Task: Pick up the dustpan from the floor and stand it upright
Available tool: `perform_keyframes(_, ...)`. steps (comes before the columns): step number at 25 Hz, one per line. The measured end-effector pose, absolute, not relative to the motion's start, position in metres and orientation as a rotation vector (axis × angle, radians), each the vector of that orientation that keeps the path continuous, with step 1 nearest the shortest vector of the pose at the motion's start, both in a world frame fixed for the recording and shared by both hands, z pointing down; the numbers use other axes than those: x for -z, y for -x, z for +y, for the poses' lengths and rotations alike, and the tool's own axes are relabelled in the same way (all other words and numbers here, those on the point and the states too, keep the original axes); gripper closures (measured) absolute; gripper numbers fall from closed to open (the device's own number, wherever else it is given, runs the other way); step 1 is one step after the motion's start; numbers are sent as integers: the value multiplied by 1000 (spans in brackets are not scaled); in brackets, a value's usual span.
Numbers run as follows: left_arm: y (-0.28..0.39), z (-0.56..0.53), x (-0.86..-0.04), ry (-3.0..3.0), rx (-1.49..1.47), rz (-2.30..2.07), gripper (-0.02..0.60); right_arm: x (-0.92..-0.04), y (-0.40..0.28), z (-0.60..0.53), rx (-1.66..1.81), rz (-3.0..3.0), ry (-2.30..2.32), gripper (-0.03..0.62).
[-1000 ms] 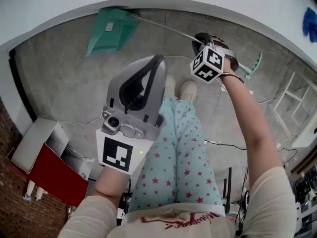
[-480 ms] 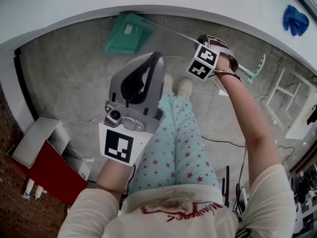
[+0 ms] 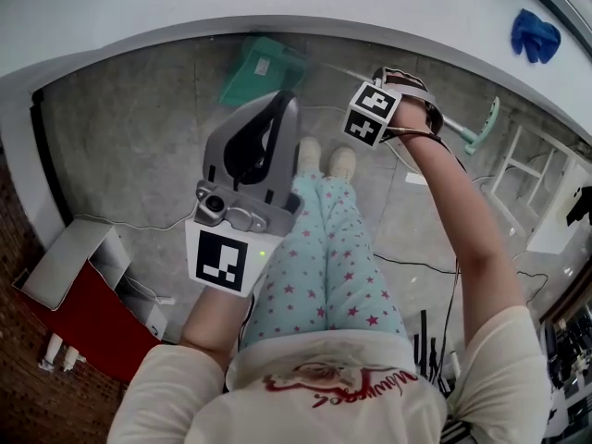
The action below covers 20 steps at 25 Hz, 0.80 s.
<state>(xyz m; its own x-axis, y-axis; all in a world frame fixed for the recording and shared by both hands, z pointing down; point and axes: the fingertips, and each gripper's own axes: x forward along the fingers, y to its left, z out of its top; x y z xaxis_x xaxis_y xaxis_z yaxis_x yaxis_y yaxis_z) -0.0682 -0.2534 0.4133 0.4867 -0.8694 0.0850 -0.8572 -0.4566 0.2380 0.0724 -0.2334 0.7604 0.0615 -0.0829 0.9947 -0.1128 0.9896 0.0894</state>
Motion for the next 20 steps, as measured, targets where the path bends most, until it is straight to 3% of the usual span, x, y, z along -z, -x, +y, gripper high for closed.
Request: perform_keyframes(20, 77, -234, -394, -2499, 87, -1469, 563, -734, -92, -250, 69, -1379, -154, 497)
